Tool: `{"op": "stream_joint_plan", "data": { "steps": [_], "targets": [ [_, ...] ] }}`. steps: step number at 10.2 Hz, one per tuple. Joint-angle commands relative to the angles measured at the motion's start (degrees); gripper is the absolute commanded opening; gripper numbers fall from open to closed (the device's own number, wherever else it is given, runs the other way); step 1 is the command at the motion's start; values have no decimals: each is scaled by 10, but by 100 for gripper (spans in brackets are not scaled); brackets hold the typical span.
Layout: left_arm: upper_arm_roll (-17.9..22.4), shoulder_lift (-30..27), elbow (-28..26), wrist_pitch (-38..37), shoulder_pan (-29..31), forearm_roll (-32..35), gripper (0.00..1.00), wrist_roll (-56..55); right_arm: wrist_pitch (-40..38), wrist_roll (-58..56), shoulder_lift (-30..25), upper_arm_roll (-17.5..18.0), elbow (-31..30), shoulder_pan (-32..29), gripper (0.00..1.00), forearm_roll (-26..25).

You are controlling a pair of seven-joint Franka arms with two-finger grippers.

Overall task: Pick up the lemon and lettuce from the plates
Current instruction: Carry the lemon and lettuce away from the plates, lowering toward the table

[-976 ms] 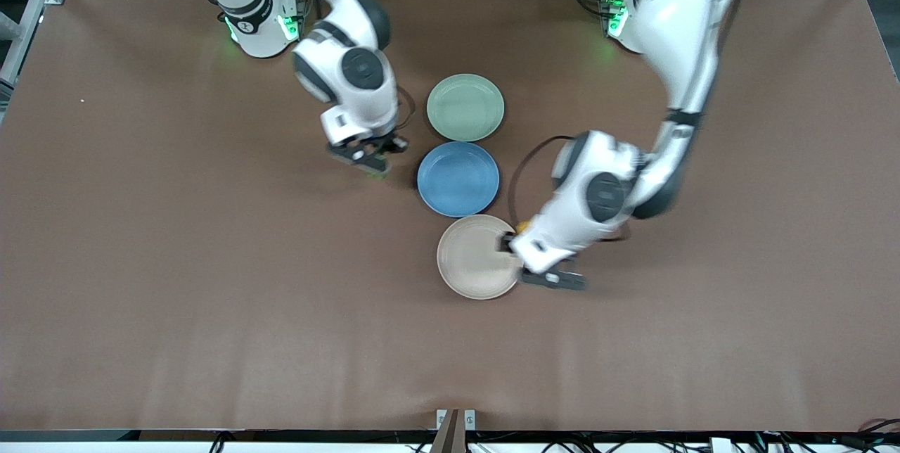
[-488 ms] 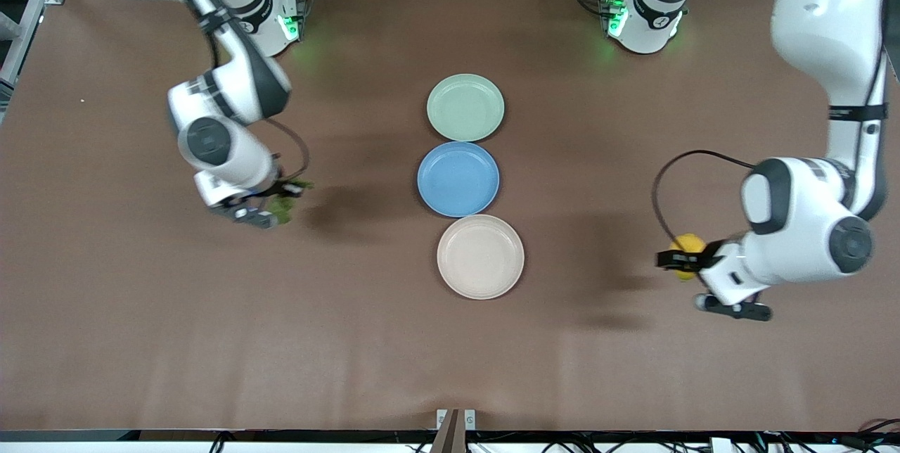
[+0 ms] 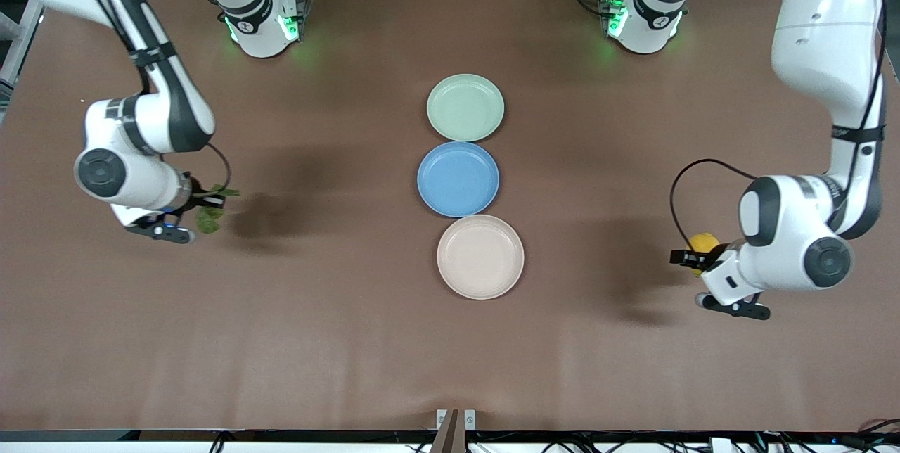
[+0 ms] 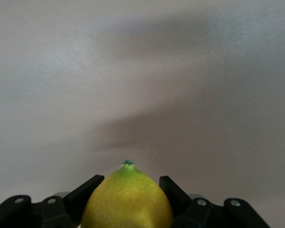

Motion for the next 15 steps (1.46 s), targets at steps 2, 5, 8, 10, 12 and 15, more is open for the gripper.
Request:
{"op": "stream_joint_plan", "data": {
  "steps": [2,5,8,10,12,15],
  "targets": [
    [-2,50,6,76,-30,20,0,-102,98,-9,52,-10,-3,-7,0,9],
    [-2,62,7,87,-30,17,0,-118,124,-9,74,-13,2,-7,41,8],
    [-2,61,6,87,-30,22,22,-117,32,-18,46,-9,58,11,100,5],
    [-2,57,7,87,-29,23,100,-114,-95,-34,39,-2,136,19,100,18],
    [-2,49,8,87,-29,23,100,-113,-129,-36,19,2,166,29,100,54],
    [1,2,10,45,-27,26,100,-108,-129,-37,-38,-5,175,96,100,50]
  ]
}}
